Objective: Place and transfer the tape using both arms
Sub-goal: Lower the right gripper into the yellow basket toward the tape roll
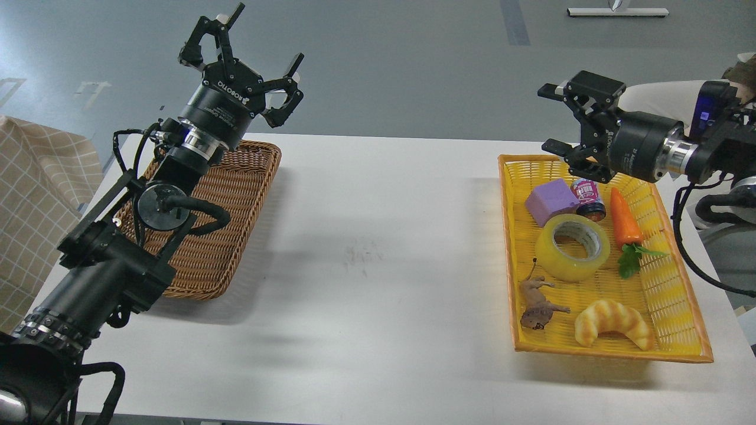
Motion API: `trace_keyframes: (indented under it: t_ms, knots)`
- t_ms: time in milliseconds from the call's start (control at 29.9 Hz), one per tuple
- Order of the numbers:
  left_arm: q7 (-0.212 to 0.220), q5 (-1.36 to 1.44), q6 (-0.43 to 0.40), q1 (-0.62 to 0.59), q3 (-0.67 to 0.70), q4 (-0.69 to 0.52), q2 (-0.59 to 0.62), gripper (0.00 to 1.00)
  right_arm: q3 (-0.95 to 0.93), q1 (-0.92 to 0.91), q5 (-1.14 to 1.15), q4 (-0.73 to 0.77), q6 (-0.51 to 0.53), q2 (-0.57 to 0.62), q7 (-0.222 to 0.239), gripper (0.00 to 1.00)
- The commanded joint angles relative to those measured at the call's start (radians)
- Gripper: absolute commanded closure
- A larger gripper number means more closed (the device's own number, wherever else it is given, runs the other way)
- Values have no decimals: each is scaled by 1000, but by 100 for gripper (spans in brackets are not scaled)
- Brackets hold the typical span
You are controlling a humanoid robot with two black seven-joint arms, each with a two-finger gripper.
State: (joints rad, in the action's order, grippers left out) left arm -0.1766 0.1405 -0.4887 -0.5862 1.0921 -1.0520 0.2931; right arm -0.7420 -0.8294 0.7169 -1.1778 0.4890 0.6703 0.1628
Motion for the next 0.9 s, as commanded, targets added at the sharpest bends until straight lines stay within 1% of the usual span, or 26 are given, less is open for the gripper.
trace_keyframes:
  t_ms: [0, 134, 201, 268, 435, 602, 869]
  knots:
    - [-1, -1, 0, 0, 0, 0, 0, 2, 33, -7, 172, -28, 0, 64, 1, 0]
    - [-1, -1, 0, 0, 0, 0, 3, 2, 58, -7, 305, -74, 0, 101, 7, 0]
    - [0, -1, 0, 0, 0, 0, 3, 2, 90, -4, 366, -114, 0, 133, 41, 0]
    - [-1, 1, 0, 0, 0, 0, 3, 2, 116, -2, 371, -143, 0, 150, 60, 0]
    - [-1, -1, 0, -1, 0, -2, 5, 2, 161, 3, 429, -189, 0, 186, 66, 0]
    - [-1, -1, 0, -1, 2, -2, 6, 2, 165, 15, 623, -189, 0, 186, 66, 0]
    - [-1, -1, 0, -1, 2, -2, 9, 2, 165, 67, 788, -184, 0, 186, 66, 1]
